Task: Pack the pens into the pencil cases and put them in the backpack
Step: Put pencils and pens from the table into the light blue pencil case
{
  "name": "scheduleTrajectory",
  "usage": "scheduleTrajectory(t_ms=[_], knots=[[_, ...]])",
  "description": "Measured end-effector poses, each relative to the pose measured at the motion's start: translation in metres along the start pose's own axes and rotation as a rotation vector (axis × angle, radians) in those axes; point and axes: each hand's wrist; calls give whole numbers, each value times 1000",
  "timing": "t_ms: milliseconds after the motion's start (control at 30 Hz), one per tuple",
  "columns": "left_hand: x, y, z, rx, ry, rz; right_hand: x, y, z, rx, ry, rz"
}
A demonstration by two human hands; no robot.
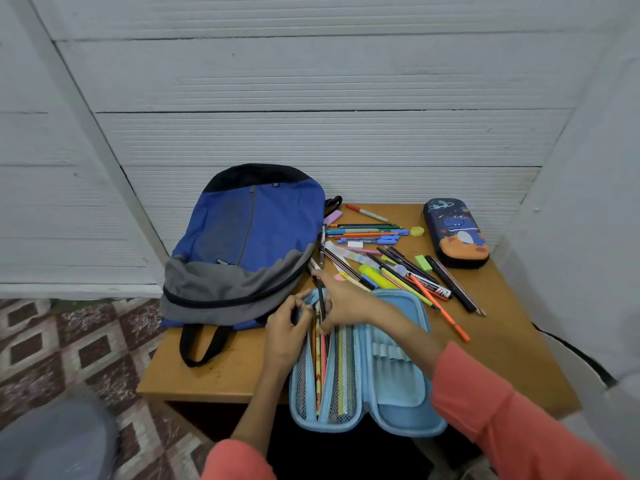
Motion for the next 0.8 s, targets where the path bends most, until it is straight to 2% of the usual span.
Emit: scheduleTrajectory(t_ms=[133, 233, 633, 700, 800], knots=[[-1, 1, 0, -2, -1, 2, -3, 5, -5, 16, 188, 5], [-1, 0, 0, -14, 0, 4, -4, 9, 0, -40, 196, 19], [2, 2, 0, -15, 6, -16, -10, 18, 12, 73, 246, 55], [1, 2, 0, -20, 24, -16, -6, 18, 11, 89, 199, 33], [1, 2, 0, -26, 39, -25, 10, 19, -1, 195, -74, 30]])
Point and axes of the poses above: each hand's wrist, its own y-axis away from the middle knuckle, its own z-axis out of the palm, x = y × z, and after that the axes turned 6 degrees about -z, right-handed
